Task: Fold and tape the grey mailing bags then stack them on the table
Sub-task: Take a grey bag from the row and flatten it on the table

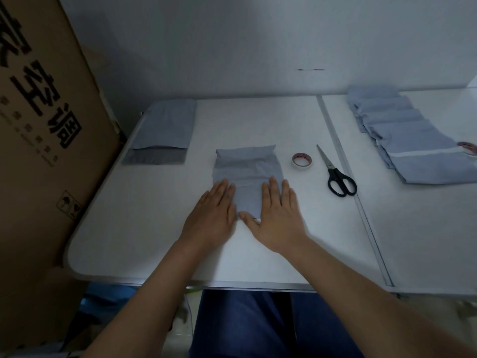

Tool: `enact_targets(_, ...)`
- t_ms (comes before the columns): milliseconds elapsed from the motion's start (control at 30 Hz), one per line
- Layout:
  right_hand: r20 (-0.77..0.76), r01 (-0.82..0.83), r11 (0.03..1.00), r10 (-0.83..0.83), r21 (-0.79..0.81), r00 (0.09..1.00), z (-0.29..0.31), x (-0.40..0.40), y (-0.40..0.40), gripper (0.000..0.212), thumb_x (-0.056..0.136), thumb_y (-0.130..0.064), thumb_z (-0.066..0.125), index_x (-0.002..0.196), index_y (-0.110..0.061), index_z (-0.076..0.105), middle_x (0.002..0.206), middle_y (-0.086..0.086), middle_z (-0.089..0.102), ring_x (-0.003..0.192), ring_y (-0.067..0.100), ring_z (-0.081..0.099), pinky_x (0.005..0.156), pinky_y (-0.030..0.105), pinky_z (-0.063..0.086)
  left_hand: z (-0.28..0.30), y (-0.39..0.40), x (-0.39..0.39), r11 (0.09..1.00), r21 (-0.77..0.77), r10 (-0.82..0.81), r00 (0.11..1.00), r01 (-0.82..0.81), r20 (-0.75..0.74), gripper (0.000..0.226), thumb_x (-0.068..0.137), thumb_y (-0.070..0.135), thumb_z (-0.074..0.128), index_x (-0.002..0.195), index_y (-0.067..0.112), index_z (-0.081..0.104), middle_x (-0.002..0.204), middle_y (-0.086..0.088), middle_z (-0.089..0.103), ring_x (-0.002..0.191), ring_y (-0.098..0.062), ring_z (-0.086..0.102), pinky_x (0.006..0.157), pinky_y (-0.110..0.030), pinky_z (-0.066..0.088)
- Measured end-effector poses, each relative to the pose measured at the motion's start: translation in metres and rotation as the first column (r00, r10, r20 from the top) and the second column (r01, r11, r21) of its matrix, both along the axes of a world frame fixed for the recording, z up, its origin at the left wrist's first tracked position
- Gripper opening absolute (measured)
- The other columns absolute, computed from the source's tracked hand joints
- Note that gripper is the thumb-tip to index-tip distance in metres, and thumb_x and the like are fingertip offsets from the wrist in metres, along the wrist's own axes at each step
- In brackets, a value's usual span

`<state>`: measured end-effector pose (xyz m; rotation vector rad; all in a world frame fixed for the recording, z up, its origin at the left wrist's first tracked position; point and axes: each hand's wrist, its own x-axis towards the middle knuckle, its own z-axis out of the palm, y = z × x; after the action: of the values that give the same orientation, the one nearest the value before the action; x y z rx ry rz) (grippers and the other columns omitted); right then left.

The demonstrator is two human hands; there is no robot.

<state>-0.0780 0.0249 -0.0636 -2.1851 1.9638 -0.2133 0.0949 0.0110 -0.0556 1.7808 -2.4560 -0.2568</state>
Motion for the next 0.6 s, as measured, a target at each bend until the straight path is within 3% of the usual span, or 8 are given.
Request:
enact_targets(300, -0.025, -0.010, 1.000, 0.011, 0.012, 1.000, -0.001, -0.005, -0.001, 0.103, 0.076, -0.079, -0.003, 0.153, -0.010, -0.006, 0.161, 0.009, -0.014, 0.146, 0.030, -0.017, 0.119, 0.044, -0.008, 0.011, 0.002, 0.028, 0.977, 0.189, 0.073, 0.989, -0.096, 0.129, 0.072, 0.096, 0.061, 0.010, 0.152, 0.023, -0.014, 0.159, 0.008, -0.020, 0.144, -0.005, -0.017, 0.119, -0.034, -0.008)
enact_targets(367, -0.031, -0.010, 1.000, 0.010, 0.013, 0.999, -0.001, -0.006, 0.000, 0.103, 0.075, -0.078, -0.003, 0.153, -0.010, -0.007, 0.161, 0.009, -0.015, 0.146, 0.030, -0.017, 0.119, 0.044, -0.008, 0.017, 0.002, 0.027, 0.974, 0.194, 0.086, 0.984, -0.116, 0.156, 0.070, 0.098, 0.058, 0.011, 0.152, 0.022, -0.015, 0.158, 0.006, -0.022, 0.145, -0.007, -0.018, 0.119, -0.035, -0.010)
enact_targets(500, -0.049, -0.008, 1.000, 0.009, 0.019, 0.999, 0.001, -0.005, 0.000, 0.103, 0.073, -0.077, -0.005, 0.153, -0.011, -0.007, 0.160, 0.009, -0.016, 0.146, 0.030, -0.019, 0.120, 0.044, -0.008, 0.022, -0.003, 0.006, 0.999, 0.036, 0.016, 0.997, -0.019, 0.077, 0.058, 0.103, 0.040, 0.011, 0.153, 0.018, -0.012, 0.160, 0.003, -0.015, 0.146, -0.008, -0.013, 0.118, -0.034, -0.011)
enact_targets(600, -0.050, -0.006, 1.000, 0.007, 0.025, 0.999, 0.001, -0.006, 0.000, 0.104, 0.073, -0.078, -0.004, 0.153, -0.012, -0.007, 0.160, 0.008, -0.016, 0.146, 0.030, -0.019, 0.120, 0.043, -0.008, 0.010, -0.004, -0.007, 0.994, 0.110, -0.004, 0.999, -0.002, 0.050, 0.056, 0.103, 0.040, 0.008, 0.153, 0.021, -0.008, 0.161, 0.006, -0.013, 0.146, -0.007, -0.012, 0.119, -0.036, -0.007)
